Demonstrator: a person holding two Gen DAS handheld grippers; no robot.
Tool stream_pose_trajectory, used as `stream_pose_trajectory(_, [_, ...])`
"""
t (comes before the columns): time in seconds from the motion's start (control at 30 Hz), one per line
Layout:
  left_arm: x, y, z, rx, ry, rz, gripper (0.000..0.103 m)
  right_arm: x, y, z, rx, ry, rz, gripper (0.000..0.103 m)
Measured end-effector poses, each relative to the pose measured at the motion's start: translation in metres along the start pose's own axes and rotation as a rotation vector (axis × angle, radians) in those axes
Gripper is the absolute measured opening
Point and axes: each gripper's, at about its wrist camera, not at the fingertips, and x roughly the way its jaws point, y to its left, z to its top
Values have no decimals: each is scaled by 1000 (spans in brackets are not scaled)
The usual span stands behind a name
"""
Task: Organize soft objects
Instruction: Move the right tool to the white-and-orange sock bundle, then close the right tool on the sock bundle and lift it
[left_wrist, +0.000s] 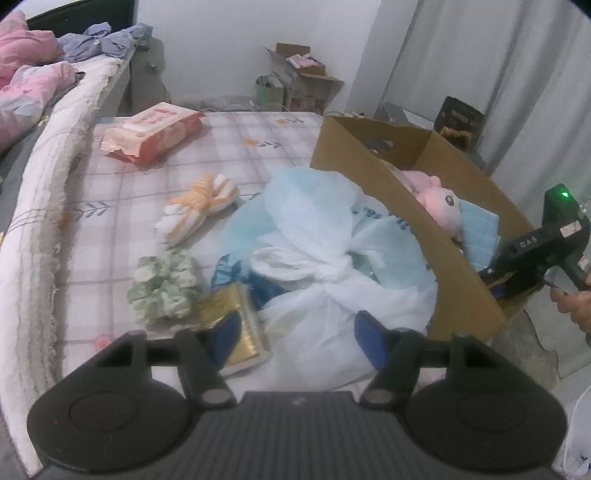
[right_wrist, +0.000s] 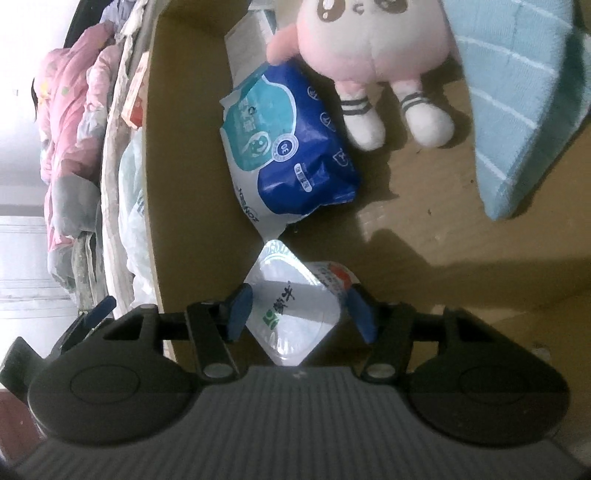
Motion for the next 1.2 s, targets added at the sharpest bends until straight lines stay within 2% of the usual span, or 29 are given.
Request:
stream_pose_trajectory(0.1, [-6,7,-6,3,-22,10,73,-11,11,-7,-45,-84,-75,75])
stream_pose_trajectory(0.3, [-12,21,-8,38,-62,65,74,-53,45,-22,-125,-252,-104,75])
stream_pose_trajectory(0.4, [-12,28,0,57,-100,91,74,-63,75,-21,-170,-309,-76,75])
stream_pose_trajectory(0.5, [-6,32,13,109,-152,152,74,-61,115,-15,-232,-319,1,75])
stream_pose_trajectory(0.6, [7,39,29,159,-178,184,74,-43,161,-1,-297,-284,71,75])
stream_pose_trajectory(0.77, [45,55,56,168,-139,173,73,14,226,44,-303,-159,114,73])
stream_pose_trajectory(0.93, [91,69,73,193,-77,181,73,91,265,94,-264,-51,56,69])
stream_pose_trajectory(1.0, [108,74,77,191,-49,187,72,118,269,111,-229,-11,28,66])
stream_pose_trajectory(1.07, [123,81,80,183,-14,187,67,145,270,127,-202,17,-17,65])
stream_pose_trajectory(1.2, [148,93,84,141,61,187,65,183,265,148,-147,67,-74,66])
